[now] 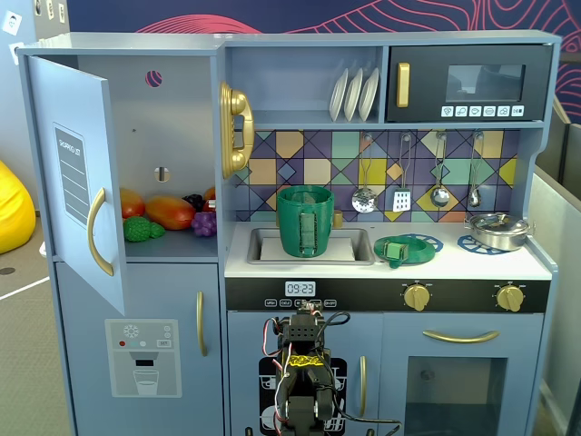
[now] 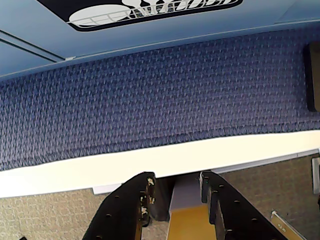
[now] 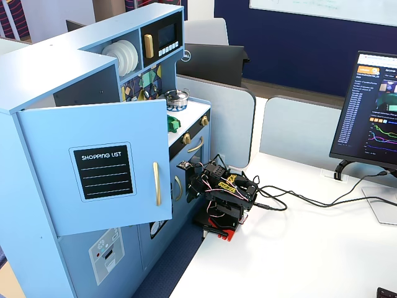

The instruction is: Pick up the lid from the counter and put it on the green recipient

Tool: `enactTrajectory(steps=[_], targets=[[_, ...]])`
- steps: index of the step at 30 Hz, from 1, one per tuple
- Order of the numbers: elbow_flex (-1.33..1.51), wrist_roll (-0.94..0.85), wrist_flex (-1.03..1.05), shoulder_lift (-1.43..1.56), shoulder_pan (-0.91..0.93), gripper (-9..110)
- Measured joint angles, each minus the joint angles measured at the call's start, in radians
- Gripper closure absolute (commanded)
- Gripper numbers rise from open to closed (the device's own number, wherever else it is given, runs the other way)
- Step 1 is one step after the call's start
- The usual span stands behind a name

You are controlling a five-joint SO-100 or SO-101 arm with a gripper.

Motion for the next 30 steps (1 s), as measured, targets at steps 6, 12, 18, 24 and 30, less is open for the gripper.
enactTrajectory(steps=[6,12,18,24,30], targets=[[0.000,-0.029,0.000,0.000,0.031,101],[0.000,-0.051,0.000,0.000,0.052,101],[-0.031,-0.189,-0.051,-0.049,0.230,101],[-0.316,-0.268,-0.357,-0.308,0.462,101],[-0.494,-0.282,-0.724,-0.457,0.614,93]])
